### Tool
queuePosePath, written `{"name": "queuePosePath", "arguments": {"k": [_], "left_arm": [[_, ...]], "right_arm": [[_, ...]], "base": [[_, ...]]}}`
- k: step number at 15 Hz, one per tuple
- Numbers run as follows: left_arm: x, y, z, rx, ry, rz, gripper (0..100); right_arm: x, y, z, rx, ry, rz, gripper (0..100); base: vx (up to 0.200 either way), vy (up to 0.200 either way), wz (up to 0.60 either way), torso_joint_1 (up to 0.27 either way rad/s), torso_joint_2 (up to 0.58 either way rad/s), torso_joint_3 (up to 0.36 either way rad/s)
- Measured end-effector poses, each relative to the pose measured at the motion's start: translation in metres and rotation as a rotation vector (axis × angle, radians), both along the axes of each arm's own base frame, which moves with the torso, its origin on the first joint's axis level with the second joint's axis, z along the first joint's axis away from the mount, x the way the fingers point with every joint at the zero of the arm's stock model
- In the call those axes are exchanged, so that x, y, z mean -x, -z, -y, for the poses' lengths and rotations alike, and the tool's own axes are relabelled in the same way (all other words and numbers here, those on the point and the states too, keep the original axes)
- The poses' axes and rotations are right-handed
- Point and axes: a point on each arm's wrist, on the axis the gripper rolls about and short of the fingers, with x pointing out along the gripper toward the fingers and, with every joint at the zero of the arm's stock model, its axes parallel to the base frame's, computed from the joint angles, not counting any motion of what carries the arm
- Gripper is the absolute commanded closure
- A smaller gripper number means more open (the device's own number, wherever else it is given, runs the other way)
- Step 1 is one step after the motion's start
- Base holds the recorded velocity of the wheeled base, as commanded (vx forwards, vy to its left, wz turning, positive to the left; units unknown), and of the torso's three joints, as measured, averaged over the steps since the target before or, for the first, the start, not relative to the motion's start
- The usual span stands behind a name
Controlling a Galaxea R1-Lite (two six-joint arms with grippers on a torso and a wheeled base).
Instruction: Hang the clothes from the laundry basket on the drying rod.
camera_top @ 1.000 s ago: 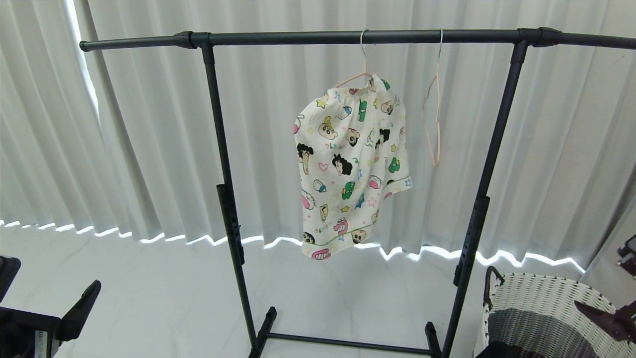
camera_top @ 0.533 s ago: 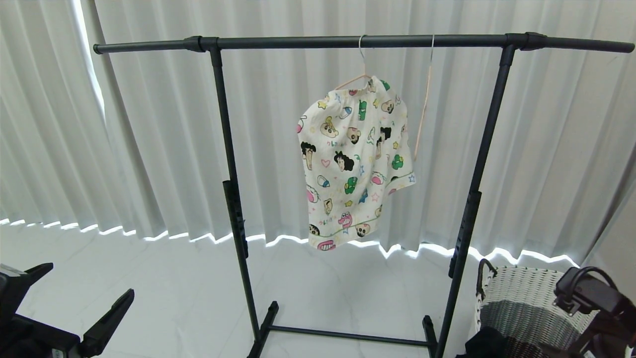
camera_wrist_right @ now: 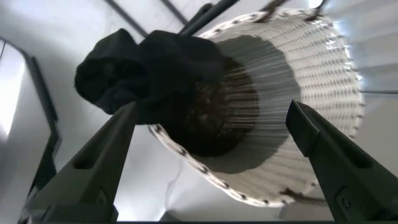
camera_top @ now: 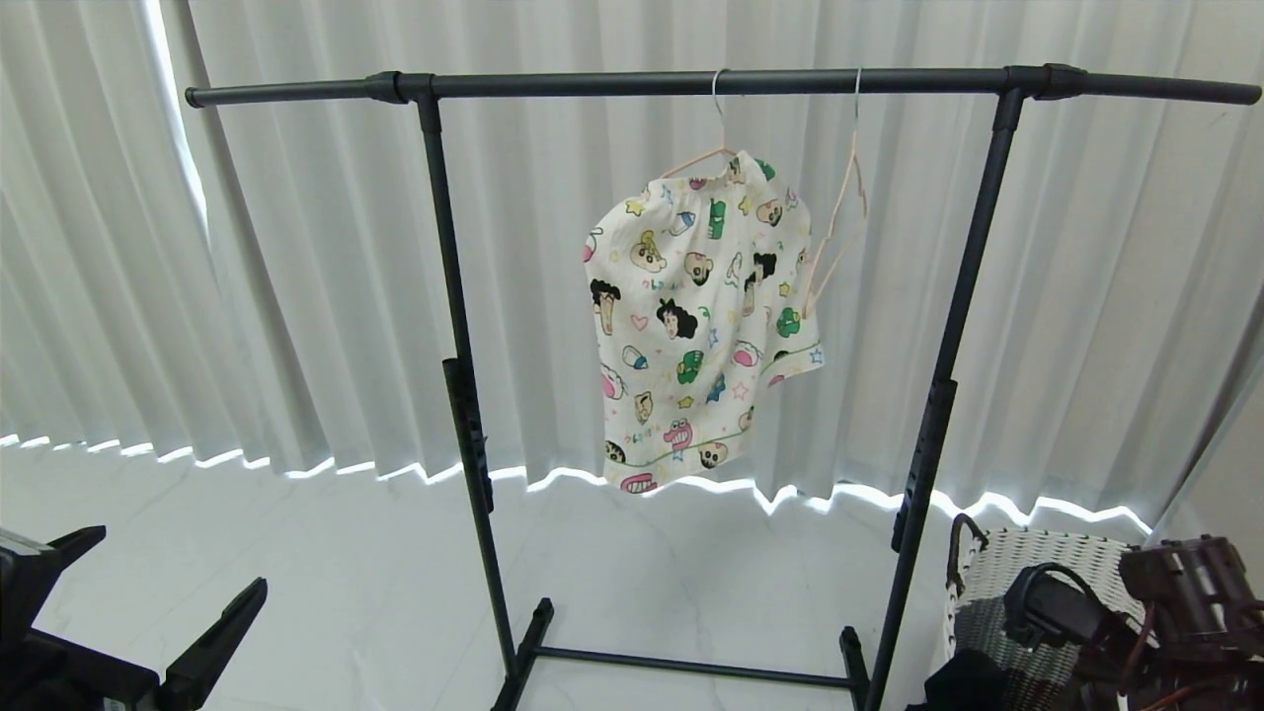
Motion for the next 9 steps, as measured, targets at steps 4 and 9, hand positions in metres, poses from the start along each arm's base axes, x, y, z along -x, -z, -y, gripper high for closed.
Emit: {"name": "queuePosePath", "arguments": {"k": [4, 9], "left_arm": [[-0.002, -0.006, -0.002, -0.010, -0.049, 0.020, 0], [-0.003, -0.008, -0.003, -0.015, -0.071, 0.027, 0]], "right_arm": [[-0.012, 0.026, -0.008, 0.022, -0.013, -0.043, 0], [-0.025, 0.048, -0.007, 0.050, 0.095, -0.107, 0]], "base": [[0.000, 0.000, 0.00, 0.000, 0.00, 0.000], [0.000, 0.000, 0.00, 0.000, 0.00, 0.000]]}}
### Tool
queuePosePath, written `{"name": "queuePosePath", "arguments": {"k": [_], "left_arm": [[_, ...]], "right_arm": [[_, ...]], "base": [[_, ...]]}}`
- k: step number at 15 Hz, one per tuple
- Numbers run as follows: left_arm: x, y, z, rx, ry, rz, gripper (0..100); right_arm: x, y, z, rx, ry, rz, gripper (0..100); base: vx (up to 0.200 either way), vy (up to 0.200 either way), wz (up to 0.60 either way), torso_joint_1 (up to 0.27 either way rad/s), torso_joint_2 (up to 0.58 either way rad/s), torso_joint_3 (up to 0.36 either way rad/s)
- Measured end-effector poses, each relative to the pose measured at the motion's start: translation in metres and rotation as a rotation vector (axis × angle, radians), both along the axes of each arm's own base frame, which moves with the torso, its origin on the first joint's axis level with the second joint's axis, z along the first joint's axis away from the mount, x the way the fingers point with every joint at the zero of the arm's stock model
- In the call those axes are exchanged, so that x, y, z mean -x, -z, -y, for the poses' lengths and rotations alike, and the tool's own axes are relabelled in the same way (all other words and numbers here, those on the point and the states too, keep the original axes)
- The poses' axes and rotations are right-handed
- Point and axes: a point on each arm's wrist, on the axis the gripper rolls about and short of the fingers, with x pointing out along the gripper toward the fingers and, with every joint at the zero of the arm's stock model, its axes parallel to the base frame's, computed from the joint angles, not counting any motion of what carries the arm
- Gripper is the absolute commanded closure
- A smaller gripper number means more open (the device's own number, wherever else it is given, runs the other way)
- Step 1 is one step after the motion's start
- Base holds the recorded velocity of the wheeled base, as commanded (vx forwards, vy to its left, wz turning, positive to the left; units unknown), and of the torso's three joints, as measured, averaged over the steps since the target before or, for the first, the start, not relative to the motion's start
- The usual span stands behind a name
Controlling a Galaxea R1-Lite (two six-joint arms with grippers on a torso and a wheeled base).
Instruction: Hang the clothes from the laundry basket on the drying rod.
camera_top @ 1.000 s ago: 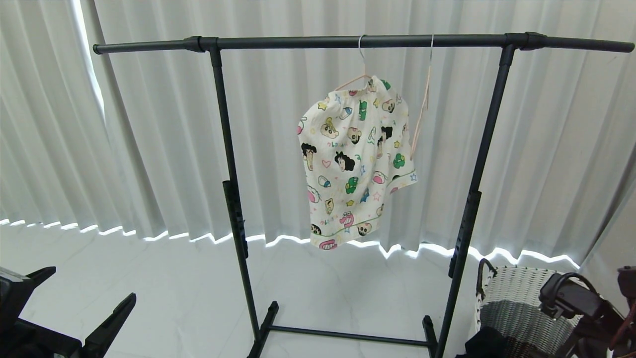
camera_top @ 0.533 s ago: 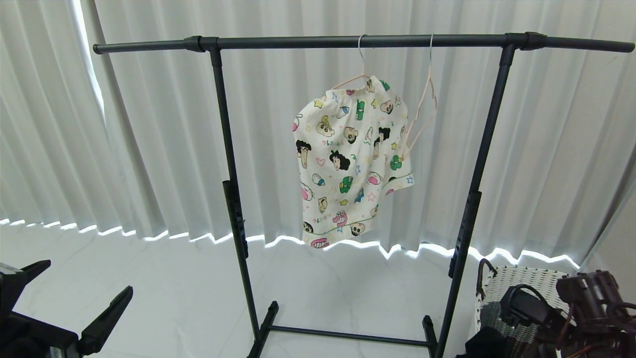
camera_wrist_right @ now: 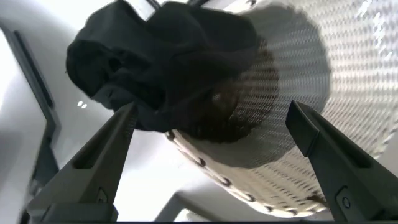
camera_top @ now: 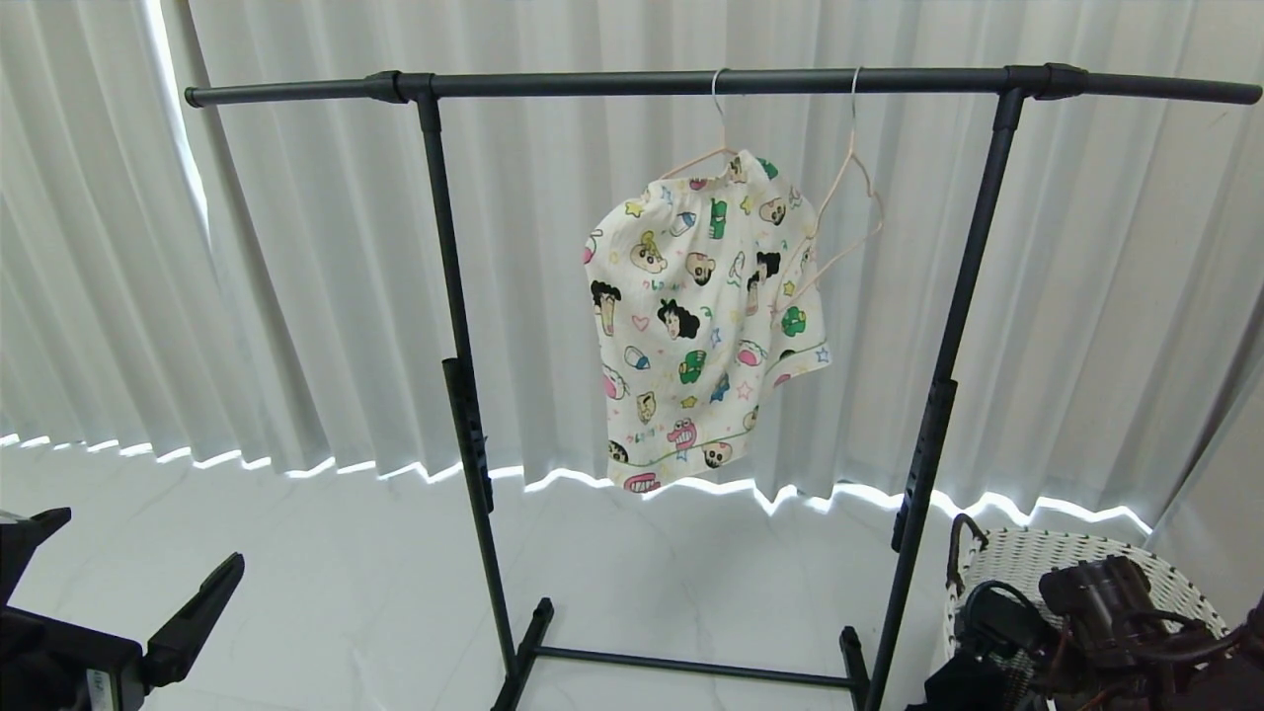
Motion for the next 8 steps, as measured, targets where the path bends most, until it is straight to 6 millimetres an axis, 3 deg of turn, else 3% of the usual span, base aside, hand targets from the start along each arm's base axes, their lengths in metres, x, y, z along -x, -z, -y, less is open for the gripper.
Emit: {"name": "queuePosePath", "arguments": {"k": [5, 6, 8], "left_arm": [[-0.001, 0.000, 0.000, 0.000, 0.000, -0.005, 0], [-0.001, 0.001, 0.000, 0.000, 0.001, -0.008, 0], [-0.001, 0.001, 0.000, 0.000, 0.002, -0.008, 0]], "right_arm": [[-0.024, 0.008, -0.004, 0.013, 0.100, 0.102, 0], [-0.025, 0.010, -0.004, 0.022, 0.109, 0.108, 100], [-0.025, 0.012, -0.004, 0.029, 0.113, 0.106, 100]], "base": [[0.000, 0.000, 0.00, 0.000, 0.00, 0.000], [0.000, 0.000, 0.00, 0.000, 0.00, 0.000], [0.000, 0.000, 0.00, 0.000, 0.00, 0.000]]}}
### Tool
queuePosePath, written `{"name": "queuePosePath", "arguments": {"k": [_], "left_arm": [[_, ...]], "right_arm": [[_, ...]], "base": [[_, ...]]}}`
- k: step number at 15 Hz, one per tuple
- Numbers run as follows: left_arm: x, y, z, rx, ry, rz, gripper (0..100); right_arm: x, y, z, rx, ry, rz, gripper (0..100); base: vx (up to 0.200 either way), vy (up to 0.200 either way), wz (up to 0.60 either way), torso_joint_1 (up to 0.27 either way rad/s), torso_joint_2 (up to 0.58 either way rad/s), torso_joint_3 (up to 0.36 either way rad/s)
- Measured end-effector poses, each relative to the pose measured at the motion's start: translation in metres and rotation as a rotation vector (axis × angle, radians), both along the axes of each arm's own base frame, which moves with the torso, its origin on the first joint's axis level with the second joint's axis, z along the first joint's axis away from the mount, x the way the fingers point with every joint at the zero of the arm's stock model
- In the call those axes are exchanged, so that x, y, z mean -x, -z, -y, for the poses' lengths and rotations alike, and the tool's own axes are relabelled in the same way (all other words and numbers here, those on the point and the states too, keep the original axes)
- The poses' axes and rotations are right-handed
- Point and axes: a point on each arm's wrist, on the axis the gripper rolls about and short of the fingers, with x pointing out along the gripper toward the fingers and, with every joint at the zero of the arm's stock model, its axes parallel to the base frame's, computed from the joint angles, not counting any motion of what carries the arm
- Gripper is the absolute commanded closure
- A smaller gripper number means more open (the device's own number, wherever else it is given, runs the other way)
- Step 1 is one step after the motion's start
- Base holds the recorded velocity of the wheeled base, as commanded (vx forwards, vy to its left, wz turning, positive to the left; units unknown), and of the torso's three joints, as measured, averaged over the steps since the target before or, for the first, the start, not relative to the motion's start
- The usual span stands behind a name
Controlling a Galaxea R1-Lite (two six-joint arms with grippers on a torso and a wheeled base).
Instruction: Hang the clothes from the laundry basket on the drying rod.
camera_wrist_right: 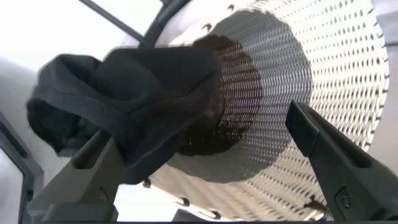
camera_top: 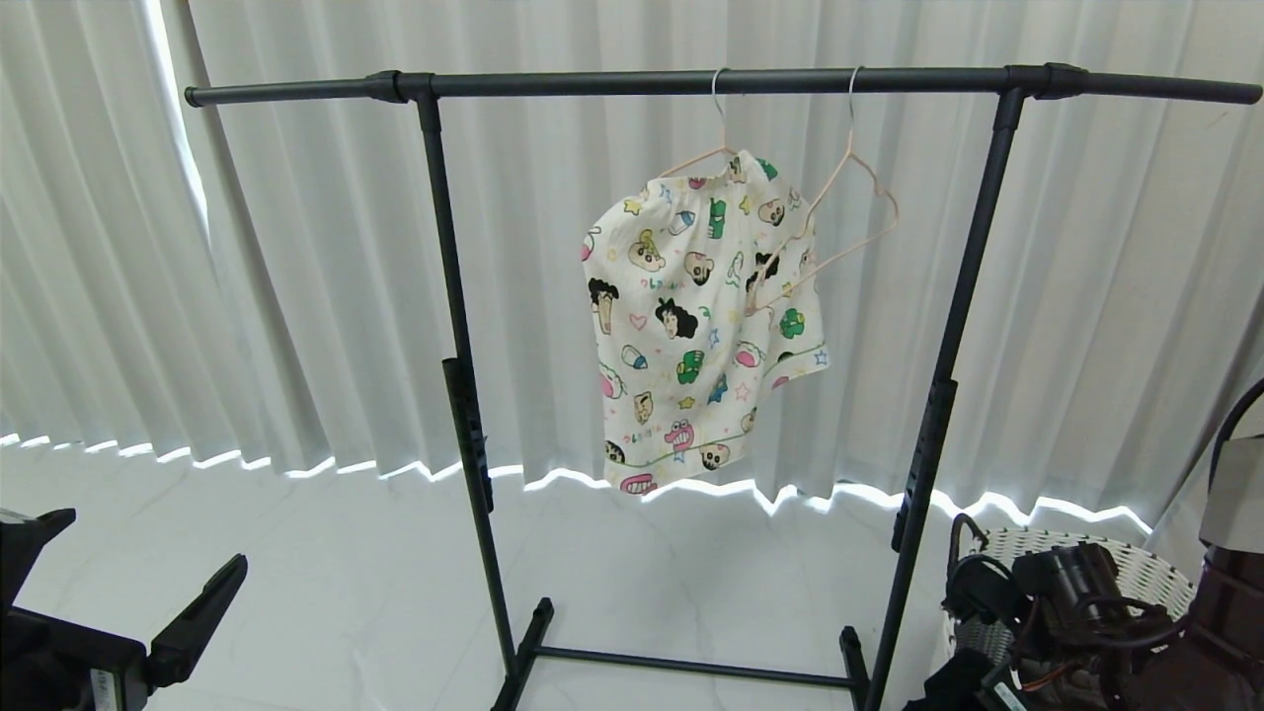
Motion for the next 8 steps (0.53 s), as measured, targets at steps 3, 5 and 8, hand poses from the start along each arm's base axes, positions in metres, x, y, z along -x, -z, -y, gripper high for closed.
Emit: {"name": "queuePosePath", "arguments": {"k": [3, 5, 8], "left_arm": [[0.000, 0.000, 0.000, 0.000, -0.001, 0.003, 0], [0.000, 0.000, 0.000, -0.001, -0.001, 0.000, 0], [-0.001, 0.000, 0.000, -0.003, 0.002, 0.000, 0]], "right_arm": [[-0.002, -0.002, -0.001, -0.009, -0.003, 0.033, 100], [0.001, -0.010, -0.001, -0.013, -0.013, 0.044, 100], [0.010, -0.034, 0.001, 0.005, -0.017, -0.044, 100]], "base": [[0.000, 0.000, 0.00, 0.000, 0.00, 0.000], [0.000, 0.000, 0.00, 0.000, 0.00, 0.000], [0.000, 0.000, 0.00, 0.000, 0.00, 0.000]]}}
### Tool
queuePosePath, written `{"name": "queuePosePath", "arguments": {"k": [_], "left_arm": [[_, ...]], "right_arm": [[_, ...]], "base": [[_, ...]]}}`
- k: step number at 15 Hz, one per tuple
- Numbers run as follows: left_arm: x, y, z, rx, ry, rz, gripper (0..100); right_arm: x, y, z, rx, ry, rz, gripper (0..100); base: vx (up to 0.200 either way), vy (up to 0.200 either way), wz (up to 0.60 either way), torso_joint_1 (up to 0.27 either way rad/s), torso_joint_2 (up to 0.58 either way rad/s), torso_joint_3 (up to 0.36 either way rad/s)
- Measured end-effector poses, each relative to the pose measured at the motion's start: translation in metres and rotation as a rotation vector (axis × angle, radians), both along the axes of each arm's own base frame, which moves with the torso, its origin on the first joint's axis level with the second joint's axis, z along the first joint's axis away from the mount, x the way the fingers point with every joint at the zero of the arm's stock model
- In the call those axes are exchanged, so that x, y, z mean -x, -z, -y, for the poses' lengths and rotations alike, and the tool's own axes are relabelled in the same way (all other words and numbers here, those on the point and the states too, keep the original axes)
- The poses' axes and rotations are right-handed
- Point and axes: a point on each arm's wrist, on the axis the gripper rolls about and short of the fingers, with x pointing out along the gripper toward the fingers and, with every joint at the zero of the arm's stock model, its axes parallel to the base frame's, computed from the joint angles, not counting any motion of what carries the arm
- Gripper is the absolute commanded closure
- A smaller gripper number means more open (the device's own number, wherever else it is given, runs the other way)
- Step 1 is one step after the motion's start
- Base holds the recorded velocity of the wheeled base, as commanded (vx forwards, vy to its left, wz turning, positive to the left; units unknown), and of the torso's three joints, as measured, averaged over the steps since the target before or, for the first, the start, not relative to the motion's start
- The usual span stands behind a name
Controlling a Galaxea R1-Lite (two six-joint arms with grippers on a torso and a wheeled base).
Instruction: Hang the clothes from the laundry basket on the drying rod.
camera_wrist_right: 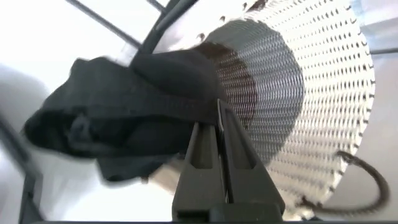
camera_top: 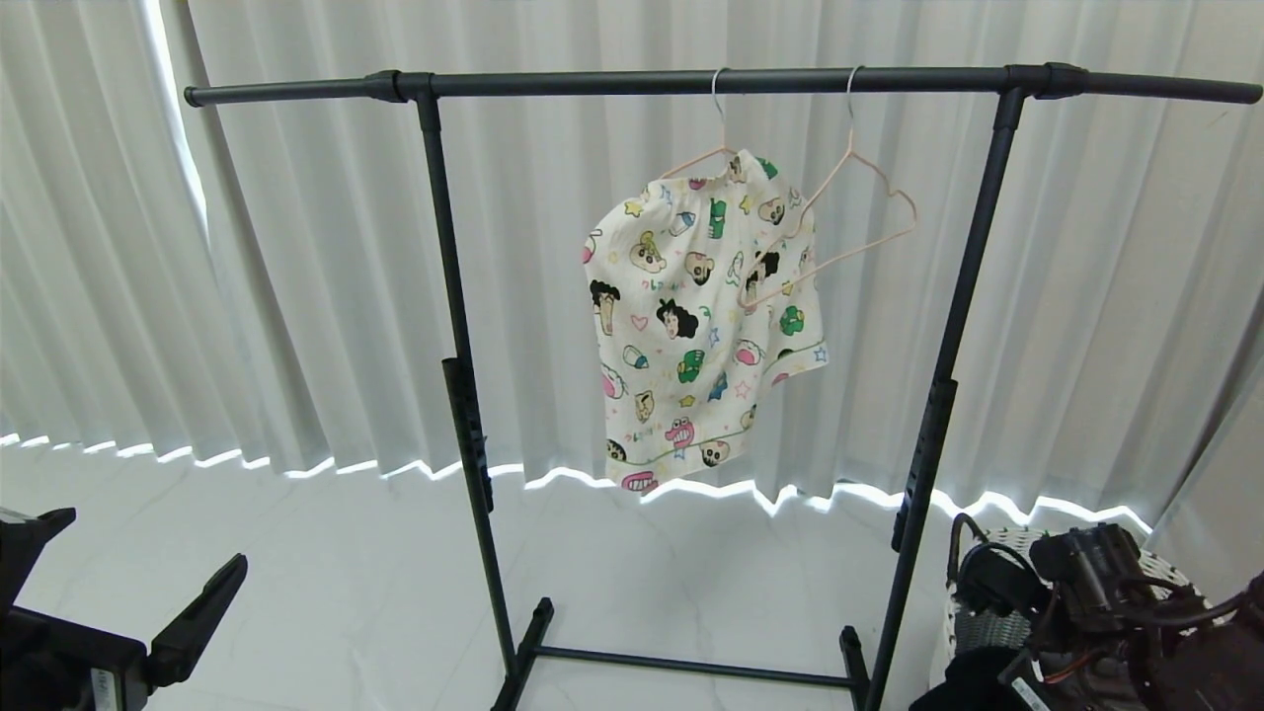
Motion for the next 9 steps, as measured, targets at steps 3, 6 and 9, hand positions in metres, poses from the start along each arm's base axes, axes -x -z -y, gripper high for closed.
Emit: {"name": "queuePosePath", "arguments": {"k": [3, 6, 9], "left_arm": [[-0.004, -0.005, 0.000, -0.015, 0.004, 0.006, 0], [-0.010, -0.014, 0.001, -0.037, 0.008, 0.025, 0], [-0.013, -0.016, 0.001, -0.043, 0.014, 0.025, 0]], "right_arm": [[-0.010, -0.059, 0.000, -0.014, 0.008, -0.107, 100], [-0.008, -0.142, 0.001, -0.073, -0.007, -0.012, 100], [0.012, -0.198, 0.005, -0.079, -0.076, 0.175, 100]], "base": [[0.000, 0.000, 0.00, 0.000, 0.00, 0.000], [0.000, 0.000, 0.00, 0.000, 0.00, 0.000], [-0.067, 0.000, 0.00, 0.001, 0.00, 0.001]]}}
